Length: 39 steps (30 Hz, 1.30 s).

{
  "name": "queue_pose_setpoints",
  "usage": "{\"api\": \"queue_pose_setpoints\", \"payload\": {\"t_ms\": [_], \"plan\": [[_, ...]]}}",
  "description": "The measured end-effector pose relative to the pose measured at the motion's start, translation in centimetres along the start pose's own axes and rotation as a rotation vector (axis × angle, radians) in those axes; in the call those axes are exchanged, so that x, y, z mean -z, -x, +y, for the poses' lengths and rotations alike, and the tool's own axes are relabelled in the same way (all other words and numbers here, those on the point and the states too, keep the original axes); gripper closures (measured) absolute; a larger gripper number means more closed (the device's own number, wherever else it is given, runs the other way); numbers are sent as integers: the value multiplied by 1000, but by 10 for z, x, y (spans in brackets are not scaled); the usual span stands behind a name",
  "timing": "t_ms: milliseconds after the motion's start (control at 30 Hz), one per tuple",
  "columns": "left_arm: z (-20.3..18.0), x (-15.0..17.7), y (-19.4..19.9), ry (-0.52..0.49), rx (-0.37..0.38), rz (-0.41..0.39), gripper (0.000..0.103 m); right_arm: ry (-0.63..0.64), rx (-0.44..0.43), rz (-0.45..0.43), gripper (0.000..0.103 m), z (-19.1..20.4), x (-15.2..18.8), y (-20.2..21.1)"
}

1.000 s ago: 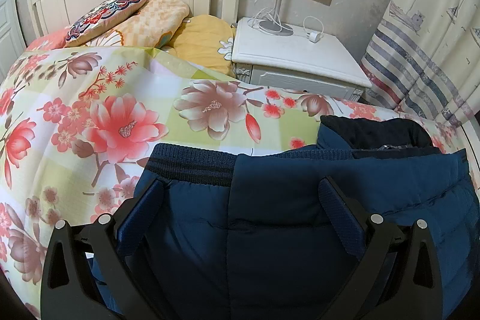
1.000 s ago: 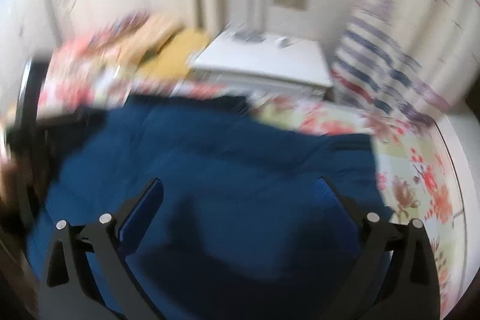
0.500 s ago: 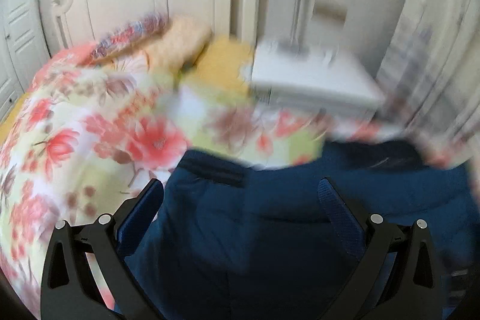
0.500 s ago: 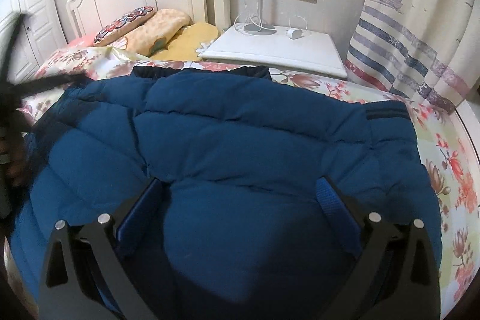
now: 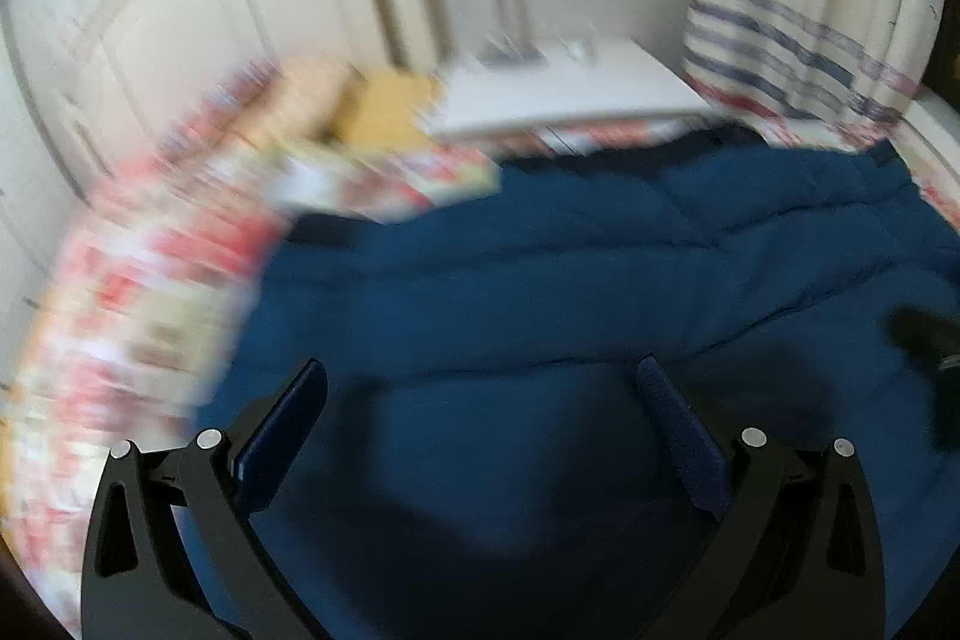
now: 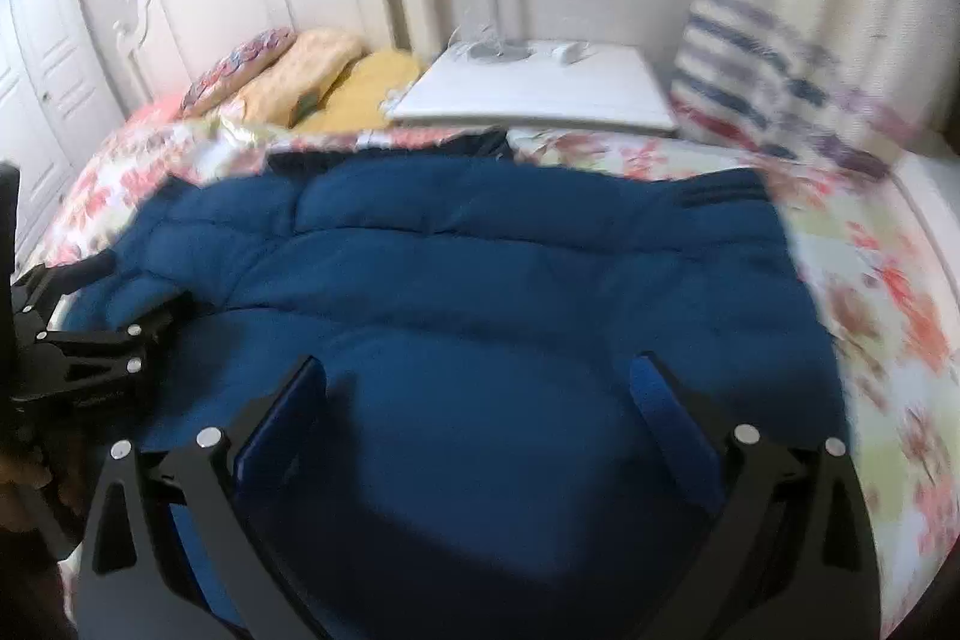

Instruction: Fold large clothes

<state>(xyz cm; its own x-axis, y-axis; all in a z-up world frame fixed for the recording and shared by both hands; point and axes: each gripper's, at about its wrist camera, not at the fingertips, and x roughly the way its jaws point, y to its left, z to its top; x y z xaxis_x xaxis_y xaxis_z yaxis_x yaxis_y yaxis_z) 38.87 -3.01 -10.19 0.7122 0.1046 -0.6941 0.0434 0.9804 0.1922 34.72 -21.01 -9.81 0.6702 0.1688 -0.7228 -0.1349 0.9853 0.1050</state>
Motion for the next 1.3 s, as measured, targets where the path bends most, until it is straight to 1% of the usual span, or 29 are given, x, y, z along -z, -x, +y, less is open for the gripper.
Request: {"api": "queue_pose_setpoints", "payload": {"t_ms": [67,100,133,167,200,233,300,367,400,433,467,533,600,633,667,700,733,767,867,900,967,1000,1033,1067,1100,1133,1167,1233,1300], "plan": [[22,8,16,14,-120,-80,4,32,-42,-63,3,6,11,26],[30,13,14,18,-151,-81,4,55,-16,-73,3,10,20,32],[39,19,4,25,-164,-38,4,65,11,-61,3,11,25,30],[50,27,-15,50,-94,48,4,88,50,-7,2,11,37,13],[60,30,-20,94,-31,62,4,96,40,-14,2,10,45,4],[70,31,-21,144,1,64,4,96,33,-49,2,10,48,4],[75,31,-24,176,-6,77,4,83,38,-52,2,9,50,4],[65,30,-16,126,-82,59,4,65,70,-8,3,12,45,13],[58,30,-7,99,-128,39,4,58,76,-5,3,14,45,20],[49,30,8,74,-142,-5,4,62,71,-20,3,16,46,30],[40,30,27,68,-96,-59,4,86,74,-48,3,21,50,45],[18,29,56,45,-18,-121,4,112,93,-67,3,26,61,61],[-9,32,71,-8,38,-142,4,112,91,-48,3,27,72,61],[-26,31,69,-37,73,-133,4,126,107,-6,3,28,80,51],[-45,38,61,-88,74,-102,4,135,110,12,2,26,84,45],[-56,43,51,-127,40,-77,4,136,103,-16,2,24,90,43],[-62,51,42,-144,17,-88,4,132,98,-24,2,22,91,43],[-57,56,41,-114,39,-110,4,128,96,-14,2,20,92,43],[-39,53,38,-56,110,-34,4,123,118,17,3,16,88,56],[-32,52,42,-51,100,-24,4,116,128,7,3,13,88,60],[-1,54,56,26,-7,-52,4,66,152,-22,3,-7,91,72],[14,57,56,63,-34,-50,4,22,164,-16,3,-22,95,72],[34,62,51,110,-59,-16,4,-29,167,7,3,-39,100,68],[53,68,37,144,-67,56,4,-66,132,18,2,-50,104,64],[64,74,28,166,-18,93,4,-104,65,11,2,-61,109,62],[75,79,22,197,61,101,4,-106,50,7,2,-64,110,61],[82,84,20,202,88,92,4,-98,53,7,2,-63,111,64],[81,87,20,183,77,92,4,-108,72,8,3,-63,112,72],[77,88,20,174,50,87,4,-166,33,-32,3,-69,117,92]]}}
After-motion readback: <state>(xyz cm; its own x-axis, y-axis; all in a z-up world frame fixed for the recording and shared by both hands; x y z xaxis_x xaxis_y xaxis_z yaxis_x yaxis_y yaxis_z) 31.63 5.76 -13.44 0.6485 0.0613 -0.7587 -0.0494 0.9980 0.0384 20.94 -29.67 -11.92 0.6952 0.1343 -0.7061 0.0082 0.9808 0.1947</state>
